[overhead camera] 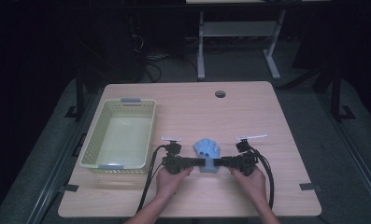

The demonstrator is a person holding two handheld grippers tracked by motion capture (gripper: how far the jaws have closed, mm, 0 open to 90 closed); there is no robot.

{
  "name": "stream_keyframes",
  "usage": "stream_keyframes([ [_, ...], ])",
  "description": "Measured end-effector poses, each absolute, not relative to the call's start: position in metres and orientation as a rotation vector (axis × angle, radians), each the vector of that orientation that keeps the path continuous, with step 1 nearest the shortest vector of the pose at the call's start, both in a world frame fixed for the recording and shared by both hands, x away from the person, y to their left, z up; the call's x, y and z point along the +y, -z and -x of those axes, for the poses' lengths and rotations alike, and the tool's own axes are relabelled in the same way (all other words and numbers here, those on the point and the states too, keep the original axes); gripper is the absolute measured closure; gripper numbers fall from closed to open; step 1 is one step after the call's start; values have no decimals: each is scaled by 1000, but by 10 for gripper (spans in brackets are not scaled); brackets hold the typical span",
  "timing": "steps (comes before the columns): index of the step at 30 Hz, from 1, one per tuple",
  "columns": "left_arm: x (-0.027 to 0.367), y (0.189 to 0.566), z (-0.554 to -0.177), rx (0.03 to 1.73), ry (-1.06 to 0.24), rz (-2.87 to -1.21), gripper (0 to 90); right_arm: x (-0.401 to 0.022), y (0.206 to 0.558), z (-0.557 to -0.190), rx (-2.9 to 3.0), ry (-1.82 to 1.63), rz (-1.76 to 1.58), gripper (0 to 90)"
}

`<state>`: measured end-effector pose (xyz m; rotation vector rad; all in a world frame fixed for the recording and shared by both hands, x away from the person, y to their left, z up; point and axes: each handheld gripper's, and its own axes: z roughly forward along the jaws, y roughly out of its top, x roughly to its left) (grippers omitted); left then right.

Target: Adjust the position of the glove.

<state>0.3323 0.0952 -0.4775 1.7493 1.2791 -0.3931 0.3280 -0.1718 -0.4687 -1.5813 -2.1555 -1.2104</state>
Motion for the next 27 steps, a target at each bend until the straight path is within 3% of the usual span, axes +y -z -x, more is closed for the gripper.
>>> stream_keyframes([
  [18,93,484,-333,1258,459,-1740,580,-165,476,-323,-2103,1241,1569,581],
  [27,92,487,-336,1266,494,-1719,595,-160,478,-323,-2085,1249,1567,600],
])
